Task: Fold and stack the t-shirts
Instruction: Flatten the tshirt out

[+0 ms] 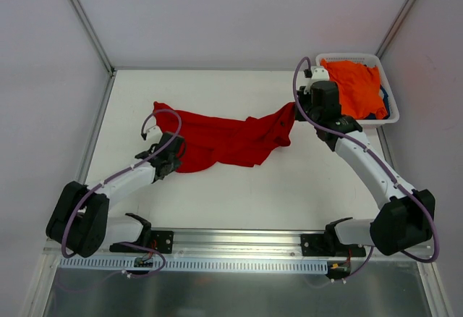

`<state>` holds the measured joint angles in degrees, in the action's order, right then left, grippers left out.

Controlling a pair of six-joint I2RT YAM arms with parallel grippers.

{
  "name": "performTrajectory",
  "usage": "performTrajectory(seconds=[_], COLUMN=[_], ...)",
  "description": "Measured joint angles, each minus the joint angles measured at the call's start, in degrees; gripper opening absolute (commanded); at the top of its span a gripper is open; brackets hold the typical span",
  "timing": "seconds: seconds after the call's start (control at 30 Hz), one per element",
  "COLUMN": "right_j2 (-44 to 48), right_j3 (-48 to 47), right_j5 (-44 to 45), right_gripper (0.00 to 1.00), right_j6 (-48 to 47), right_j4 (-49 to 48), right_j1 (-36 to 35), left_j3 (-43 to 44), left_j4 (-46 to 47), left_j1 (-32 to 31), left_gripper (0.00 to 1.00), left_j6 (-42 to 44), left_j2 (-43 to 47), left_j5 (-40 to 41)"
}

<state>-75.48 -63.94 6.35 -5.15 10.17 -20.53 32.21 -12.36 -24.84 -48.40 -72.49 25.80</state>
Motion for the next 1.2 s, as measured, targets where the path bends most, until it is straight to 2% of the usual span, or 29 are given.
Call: performTrajectory(seconds=[0.13,0.27,0.43,0.6,0.93,1.2], right_j2=[0.96,2.75,5.44,10.19,23.17,34.45], right_j3=[-0.02,-0.9,-5.51,-10.64,-20.22,-22.29], right_j5=[0.79,1.62,2.99,5.03,8.52,8.41], right_gripper=[0.0,0.0,0.0,0.0,0.0,0.0], right_j6=[-0.17,-0.52,-1.84,-3.69,-6.82,-7.06], right_j4=[0.68,2.27,5.01,7.65,10.67,11.08], right_j1=[0.04,0.09,0.17,0.2,0.22,0.2], left_j3=[7.43,19.65,33.09,41.46,48.22,49.35], left_j4=[-3.93,-5.22,-6.43,-7.8,-8.52,-9.2], left_j1=[0.0,0.0,0.0,0.0,0.0,-0.11], left_gripper=[0.0,0.0,0.0,0.0,0.0,0.0], left_j6=[2.99,7.43,13.38,19.45,28.13,29.59], left_j2=[3.15,6.93,10.38,14.73,26.36,36.46], left_j5=[0.52,3.28,7.19,11.65,19.76,20.9])
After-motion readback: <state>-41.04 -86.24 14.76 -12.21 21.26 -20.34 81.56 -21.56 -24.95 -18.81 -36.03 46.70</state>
